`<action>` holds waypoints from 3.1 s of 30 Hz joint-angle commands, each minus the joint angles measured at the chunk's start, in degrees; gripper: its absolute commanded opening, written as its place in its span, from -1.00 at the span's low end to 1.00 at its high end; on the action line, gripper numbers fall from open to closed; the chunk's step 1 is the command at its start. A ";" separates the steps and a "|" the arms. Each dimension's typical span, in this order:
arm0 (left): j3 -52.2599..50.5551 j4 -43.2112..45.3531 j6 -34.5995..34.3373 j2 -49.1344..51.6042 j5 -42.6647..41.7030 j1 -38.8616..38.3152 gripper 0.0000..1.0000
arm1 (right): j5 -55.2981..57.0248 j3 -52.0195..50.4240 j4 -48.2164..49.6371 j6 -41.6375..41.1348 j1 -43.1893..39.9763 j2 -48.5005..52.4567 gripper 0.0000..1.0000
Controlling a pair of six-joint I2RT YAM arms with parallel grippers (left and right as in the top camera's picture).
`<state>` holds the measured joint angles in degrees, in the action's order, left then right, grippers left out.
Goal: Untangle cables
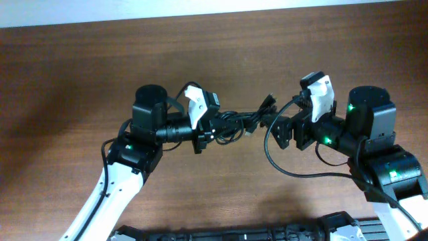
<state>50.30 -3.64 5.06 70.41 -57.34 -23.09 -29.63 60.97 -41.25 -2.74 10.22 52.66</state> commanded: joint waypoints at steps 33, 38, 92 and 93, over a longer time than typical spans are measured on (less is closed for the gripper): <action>0.63 22.14 16.92 -7.02 22.95 -8.41 -1.00 | -22.25 5.70 17.51 -31.98 0.33 0.22 -0.70; 0.63 22.10 13.16 -7.10 31.56 -8.20 -1.00 | -22.75 5.70 17.62 -29.59 0.33 0.09 -0.92; 0.66 18.56 3.76 -12.59 47.45 2.27 -1.00 | -33.99 5.70 13.49 -7.13 0.26 0.61 -0.92; 0.66 19.50 3.76 -12.72 45.38 2.27 -1.00 | -31.23 5.70 11.96 -7.15 0.26 0.74 -0.92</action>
<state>50.37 13.43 12.47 58.39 -12.82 -22.37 -66.08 65.87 -27.03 -10.28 10.20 54.37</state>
